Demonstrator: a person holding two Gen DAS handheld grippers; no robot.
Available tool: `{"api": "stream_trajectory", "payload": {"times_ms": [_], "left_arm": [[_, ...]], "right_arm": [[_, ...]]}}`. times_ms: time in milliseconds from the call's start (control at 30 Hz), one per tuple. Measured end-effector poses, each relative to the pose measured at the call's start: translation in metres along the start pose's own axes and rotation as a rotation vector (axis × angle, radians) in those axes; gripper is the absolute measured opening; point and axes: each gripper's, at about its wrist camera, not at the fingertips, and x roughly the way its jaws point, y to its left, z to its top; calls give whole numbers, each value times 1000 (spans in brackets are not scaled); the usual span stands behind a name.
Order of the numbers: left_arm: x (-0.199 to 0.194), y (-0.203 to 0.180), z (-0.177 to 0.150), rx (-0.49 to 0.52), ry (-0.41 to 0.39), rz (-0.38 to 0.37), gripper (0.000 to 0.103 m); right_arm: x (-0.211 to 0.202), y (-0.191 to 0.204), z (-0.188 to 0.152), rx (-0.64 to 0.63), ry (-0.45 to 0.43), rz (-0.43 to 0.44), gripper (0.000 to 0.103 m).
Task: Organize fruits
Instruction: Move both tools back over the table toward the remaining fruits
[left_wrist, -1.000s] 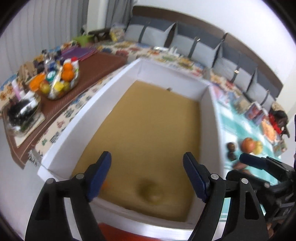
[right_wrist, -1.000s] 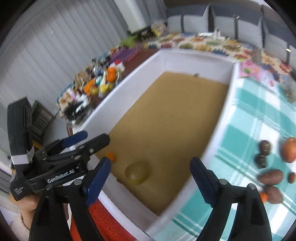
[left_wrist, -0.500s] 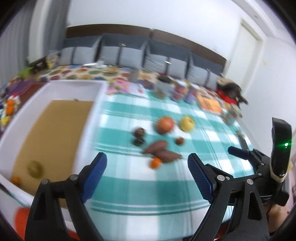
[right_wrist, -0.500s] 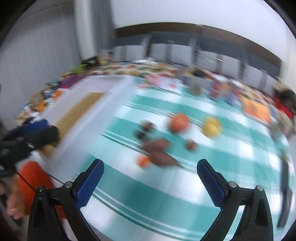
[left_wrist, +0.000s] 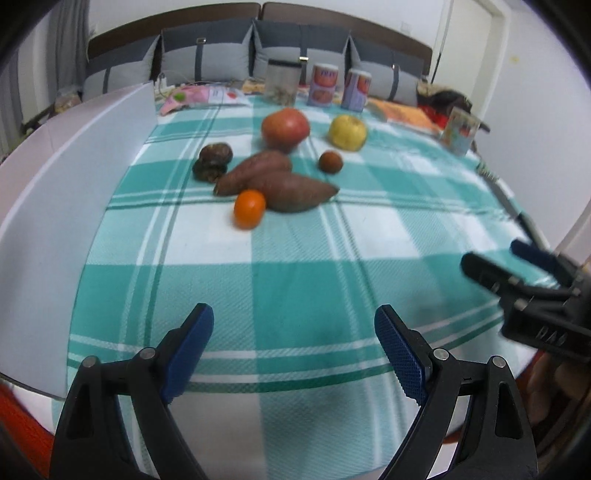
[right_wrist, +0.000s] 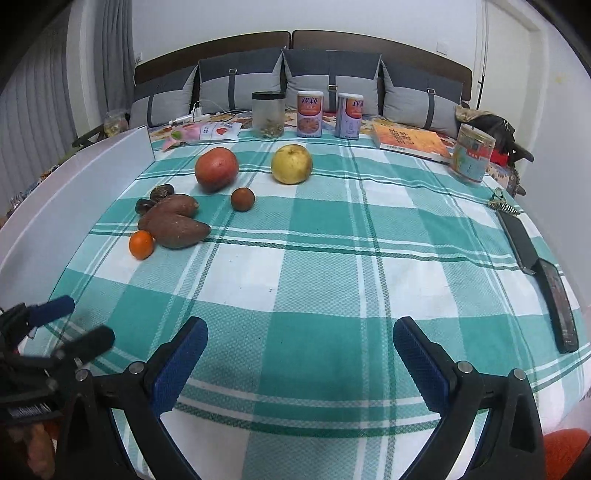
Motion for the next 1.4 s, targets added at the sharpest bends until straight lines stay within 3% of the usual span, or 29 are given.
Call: {"api": "stream_trajectory", "payload": {"times_ms": [667,1400], "left_arm": [[26,19,-11,-11,63,75,90],[30,15,-19,50,23,118,99]], "right_arm": [[14,17,-14,-85,14,-13,100],[47,12,-30,-44,108,30,100]]}}
